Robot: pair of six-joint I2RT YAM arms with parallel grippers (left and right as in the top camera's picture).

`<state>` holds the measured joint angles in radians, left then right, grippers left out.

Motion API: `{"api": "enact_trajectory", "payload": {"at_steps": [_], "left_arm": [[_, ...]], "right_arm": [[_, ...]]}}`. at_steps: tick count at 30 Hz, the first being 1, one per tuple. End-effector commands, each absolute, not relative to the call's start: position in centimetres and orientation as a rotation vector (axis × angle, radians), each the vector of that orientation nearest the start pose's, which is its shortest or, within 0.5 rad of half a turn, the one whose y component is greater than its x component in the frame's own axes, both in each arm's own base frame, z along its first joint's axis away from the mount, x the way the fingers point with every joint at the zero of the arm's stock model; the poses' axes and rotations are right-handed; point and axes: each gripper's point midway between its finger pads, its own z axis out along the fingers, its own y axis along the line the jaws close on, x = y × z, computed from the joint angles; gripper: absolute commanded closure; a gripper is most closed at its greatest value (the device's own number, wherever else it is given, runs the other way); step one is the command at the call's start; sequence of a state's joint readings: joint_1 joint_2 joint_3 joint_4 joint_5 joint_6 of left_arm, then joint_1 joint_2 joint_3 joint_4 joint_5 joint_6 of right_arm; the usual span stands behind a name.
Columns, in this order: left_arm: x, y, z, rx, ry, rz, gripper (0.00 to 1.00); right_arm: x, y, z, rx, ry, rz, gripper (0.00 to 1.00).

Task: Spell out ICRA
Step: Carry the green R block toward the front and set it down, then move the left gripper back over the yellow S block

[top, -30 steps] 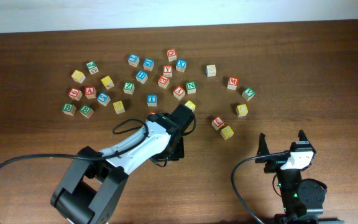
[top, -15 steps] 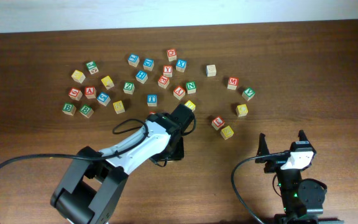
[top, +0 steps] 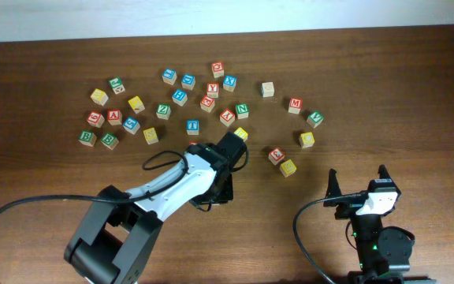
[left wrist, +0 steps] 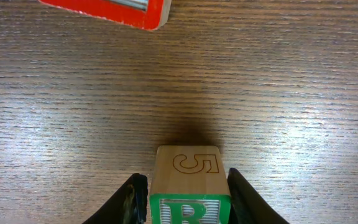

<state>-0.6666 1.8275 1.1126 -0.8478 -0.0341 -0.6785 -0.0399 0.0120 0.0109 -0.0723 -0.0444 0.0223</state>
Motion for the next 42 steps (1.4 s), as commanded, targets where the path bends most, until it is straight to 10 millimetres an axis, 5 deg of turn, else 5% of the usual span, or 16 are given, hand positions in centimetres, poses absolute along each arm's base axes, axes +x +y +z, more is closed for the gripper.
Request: {"api": "enact_trajectory", "payload": {"at_steps": [1, 10, 15, 23, 26, 29, 31, 34, 37, 42], "left_arm": [[24.7, -18.6, 0.3, -0.041, 3.124, 0.060, 0.66], [24.7, -18.7, 0.3, -0.043, 3.126, 0.055, 0.72], [24.7, -18.7, 0.3, -0.042, 3.124, 0.053, 0.64], [25.3, -19.2, 1.0, -0.004, 3.113, 0.040, 0.21], [26.2, -19.8, 2.9, 0.017, 3.104, 0.029, 0.14], [28.3, -20.7, 6.9, -0.014, 3.073, -0.008, 0.12], [30.3, -20.3, 11.4, -0.077, 3.043, -0.035, 0.09], [33.2, -18.2, 17.0, -0.112, 2.971, -0.070, 0.09], [35.3, -13.8, 21.0, -0.294, 2.919, -0.081, 0.01], [35.9, -4.5, 21.5, -0.658, 2.911, -0.014, 0.01]], "right_arm": [[24.6, -0.4, 15.6, 0.029, 1.650, 0.018, 0.02], [24.6, -0.4, 15.6, 0.029, 1.650, 0.018, 0.02], [24.6, -0.4, 15.6, 0.029, 1.650, 0.018, 0.02], [24.6, -0.4, 15.6, 0.029, 1.650, 0.018, 0.02], [24.6, -0.4, 15.6, 0.029, 1.650, 0.018, 0.02], [24.6, -0.4, 15.6, 0.029, 1.650, 0.018, 0.02], [24.6, -0.4, 15.6, 0.029, 1.650, 0.018, 0.02], [24.6, -0.4, 15.6, 0.029, 1.650, 0.018, 0.02], [24.6, -0.4, 15.6, 0.029, 1.650, 0.018, 0.02], [24.6, -0.4, 15.6, 0.029, 1.650, 0.018, 0.02]]}}
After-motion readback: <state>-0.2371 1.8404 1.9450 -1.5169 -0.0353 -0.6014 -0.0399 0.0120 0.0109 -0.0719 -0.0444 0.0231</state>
